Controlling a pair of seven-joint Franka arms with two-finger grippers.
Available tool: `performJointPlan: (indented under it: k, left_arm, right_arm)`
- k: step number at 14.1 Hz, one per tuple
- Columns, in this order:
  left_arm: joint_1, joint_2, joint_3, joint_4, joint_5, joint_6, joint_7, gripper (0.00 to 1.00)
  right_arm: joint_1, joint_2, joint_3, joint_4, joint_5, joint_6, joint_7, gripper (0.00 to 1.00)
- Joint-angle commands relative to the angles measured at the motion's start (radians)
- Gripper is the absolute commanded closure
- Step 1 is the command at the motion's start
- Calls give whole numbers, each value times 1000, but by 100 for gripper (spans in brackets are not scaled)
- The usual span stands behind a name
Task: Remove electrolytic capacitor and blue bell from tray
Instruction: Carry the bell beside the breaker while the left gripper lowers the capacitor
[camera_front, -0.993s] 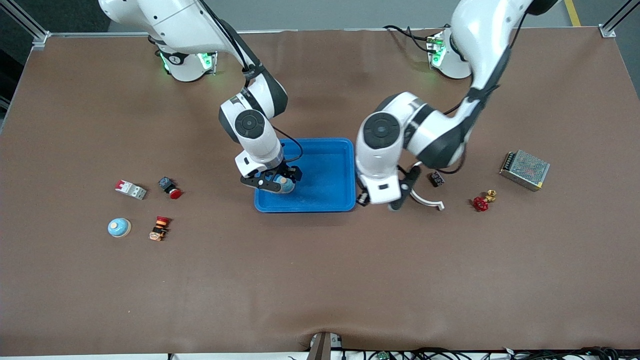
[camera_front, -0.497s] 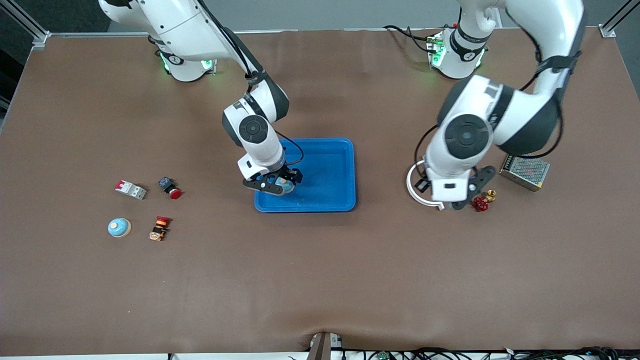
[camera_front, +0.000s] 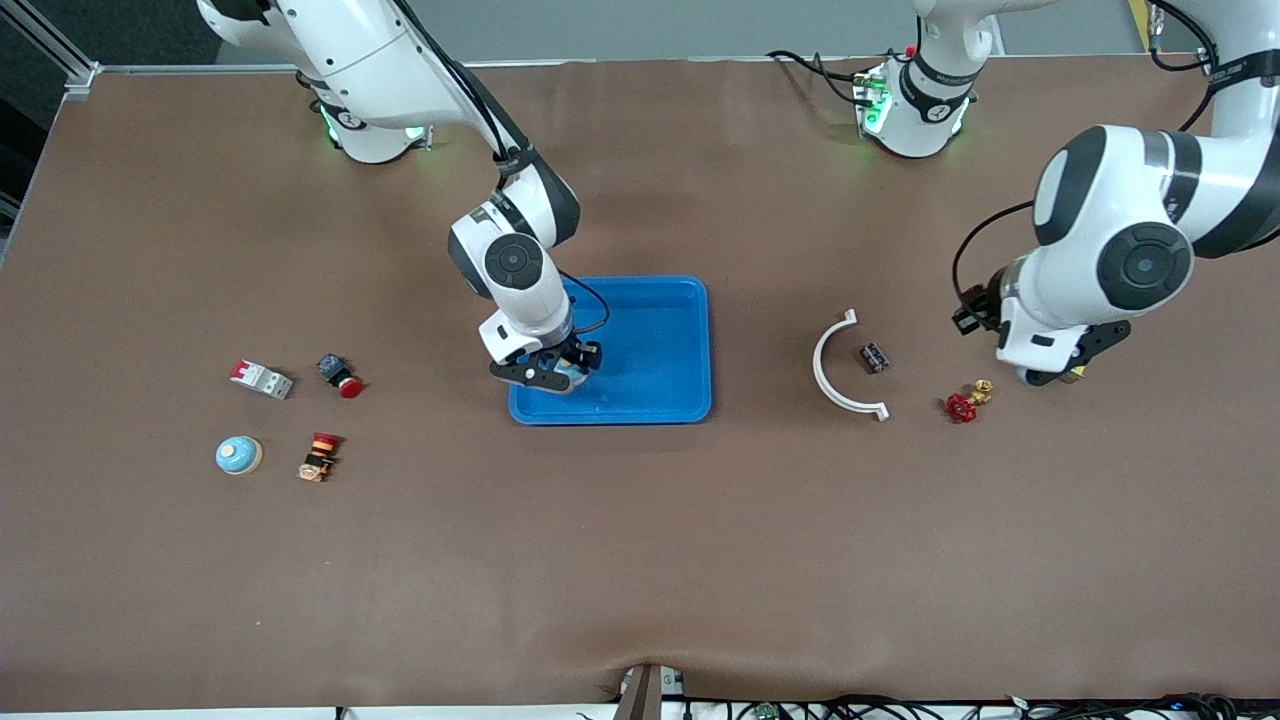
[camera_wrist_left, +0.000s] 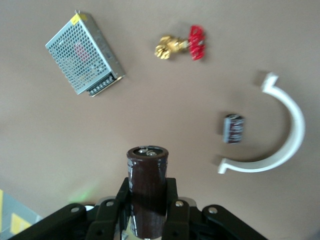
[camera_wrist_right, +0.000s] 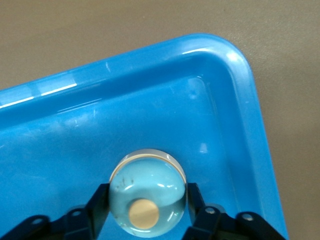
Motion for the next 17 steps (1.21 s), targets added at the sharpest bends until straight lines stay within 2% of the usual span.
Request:
performJointPlan:
  k: [1, 3, 5, 7, 10, 13, 17]
  left_arm:
    - [31, -23, -7, -112, -19, 81, 52, 100]
    - [63, -21, -7, -215, -19, 215, 89, 100]
    - [66, -7, -5, -314, -12, 381, 90, 100]
    - [75, 34, -4, -358, -9, 510, 90, 100]
    - [89, 95, -2, -375, -9, 584, 86, 100]
    - [97, 132, 2, -379, -3, 601, 87, 100]
    - [118, 174, 4, -376, 57, 641, 80, 100]
  right_arm:
    - [6, 9, -6, 20, -30, -7, 50, 100]
    - [-19, 4, -5, 41, -27, -38, 35, 100]
    - [-31, -22, -5, 79, -27, -181, -4, 100]
    - [-57, -58, -3, 139, -23, -362, -89, 100]
    - [-173, -89, -1, 227, -8, -596, -382, 100]
    - [-316, -138, -5, 210, -10, -650, -693, 100]
    - [-528, -183, -6, 140, -25, -624, -1113, 100]
